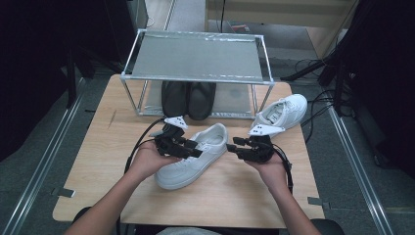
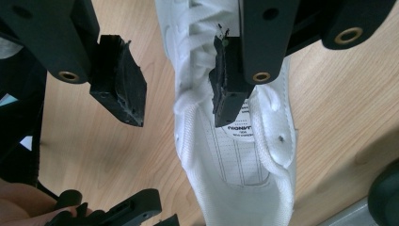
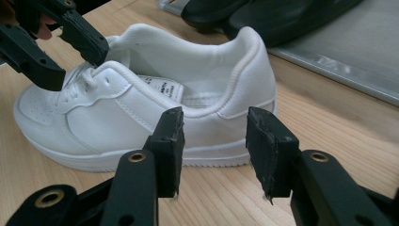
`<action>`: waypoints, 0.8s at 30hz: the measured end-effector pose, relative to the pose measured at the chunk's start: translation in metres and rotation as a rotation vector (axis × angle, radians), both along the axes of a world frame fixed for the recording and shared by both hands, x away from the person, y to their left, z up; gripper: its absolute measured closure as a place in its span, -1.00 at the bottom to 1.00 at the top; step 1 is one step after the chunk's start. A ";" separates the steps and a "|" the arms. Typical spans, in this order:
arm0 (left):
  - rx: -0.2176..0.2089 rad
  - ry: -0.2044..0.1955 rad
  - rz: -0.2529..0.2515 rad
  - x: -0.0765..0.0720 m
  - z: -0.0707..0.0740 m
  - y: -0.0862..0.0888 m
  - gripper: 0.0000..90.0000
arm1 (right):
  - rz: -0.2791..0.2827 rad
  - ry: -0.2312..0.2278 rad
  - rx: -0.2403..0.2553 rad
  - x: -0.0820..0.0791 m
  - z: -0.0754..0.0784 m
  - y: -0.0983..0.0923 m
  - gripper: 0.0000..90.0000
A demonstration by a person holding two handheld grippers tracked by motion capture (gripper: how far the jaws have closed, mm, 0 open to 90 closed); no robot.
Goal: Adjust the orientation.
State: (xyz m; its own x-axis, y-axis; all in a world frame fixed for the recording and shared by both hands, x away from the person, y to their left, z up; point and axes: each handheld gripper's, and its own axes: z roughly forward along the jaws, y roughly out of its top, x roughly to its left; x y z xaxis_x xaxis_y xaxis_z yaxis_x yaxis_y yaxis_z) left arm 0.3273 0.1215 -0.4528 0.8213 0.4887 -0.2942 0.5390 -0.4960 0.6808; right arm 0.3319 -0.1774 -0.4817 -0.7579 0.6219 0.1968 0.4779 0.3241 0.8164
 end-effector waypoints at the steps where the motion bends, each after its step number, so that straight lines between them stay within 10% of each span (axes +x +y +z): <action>1: -0.003 -0.009 0.011 -0.002 0.001 0.001 0.23 | 0.005 0.005 -0.001 0.000 0.001 0.002 0.35; 14: 0.001 0.008 -0.011 -0.022 -0.007 0.006 0.94 | 0.042 -0.003 0.012 0.008 0.008 0.024 0.74; 24: 0.050 -0.020 -0.003 -0.022 -0.023 0.004 0.98 | 0.059 -0.004 -0.020 0.017 -0.001 0.045 0.82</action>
State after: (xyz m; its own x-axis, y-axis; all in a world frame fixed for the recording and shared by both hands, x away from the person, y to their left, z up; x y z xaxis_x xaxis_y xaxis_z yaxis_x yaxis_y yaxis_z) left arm 0.3049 0.1255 -0.4757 0.8280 0.5002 -0.2534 0.5245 -0.5311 0.6655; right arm 0.3490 -0.1325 -0.4825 -0.7942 0.5799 0.1816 0.4544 0.3682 0.8111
